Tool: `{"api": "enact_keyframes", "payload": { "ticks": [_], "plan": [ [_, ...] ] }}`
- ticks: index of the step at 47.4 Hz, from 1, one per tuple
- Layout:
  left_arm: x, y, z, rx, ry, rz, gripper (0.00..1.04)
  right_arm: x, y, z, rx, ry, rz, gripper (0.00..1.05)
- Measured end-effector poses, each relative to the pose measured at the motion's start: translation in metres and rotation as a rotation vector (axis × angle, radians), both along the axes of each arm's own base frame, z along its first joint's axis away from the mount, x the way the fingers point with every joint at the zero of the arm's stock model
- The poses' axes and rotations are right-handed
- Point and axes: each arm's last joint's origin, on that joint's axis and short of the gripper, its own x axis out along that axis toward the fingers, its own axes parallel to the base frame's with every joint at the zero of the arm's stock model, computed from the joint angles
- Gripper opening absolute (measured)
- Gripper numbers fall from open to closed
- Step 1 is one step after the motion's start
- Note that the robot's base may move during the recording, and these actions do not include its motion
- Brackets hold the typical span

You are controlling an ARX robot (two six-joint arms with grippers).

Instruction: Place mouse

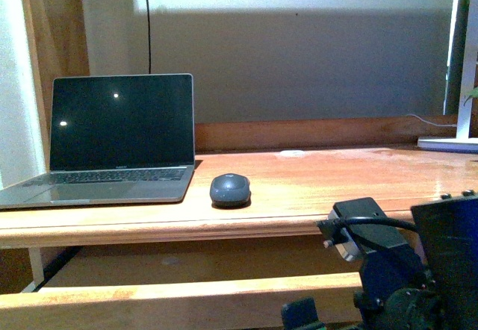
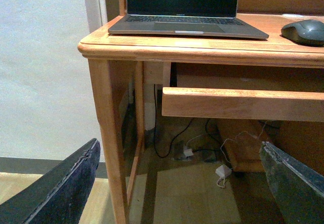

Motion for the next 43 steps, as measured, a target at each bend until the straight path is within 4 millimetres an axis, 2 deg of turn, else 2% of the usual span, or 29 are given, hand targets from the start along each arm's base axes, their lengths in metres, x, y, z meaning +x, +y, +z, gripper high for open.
{"api": "enact_keyframes", "payload": {
  "ticks": [16, 33, 39, 43],
  "plan": [
    [0.0, 0.0, 0.0, 0.0, 0.0, 0.0, 0.97, 0.037, 0.02, 0.001, -0.028, -0.018, -0.078, 0.97],
    [0.0, 0.0, 0.0, 0.0, 0.0, 0.0, 0.97, 0.04, 0.024, 0.001, -0.007, -0.011, -0.121, 0.97],
    [0.0, 0.0, 0.0, 0.0, 0.0, 0.0, 0.97, 0.038, 0.015, 0.006, 0.014, -0.008, -0.107, 0.97],
    [0.0, 0.0, 0.0, 0.0, 0.0, 0.0, 0.97, 0.032, 0.002, 0.015, 0.039, -0.015, -0.127, 0.97]
  ]
}}
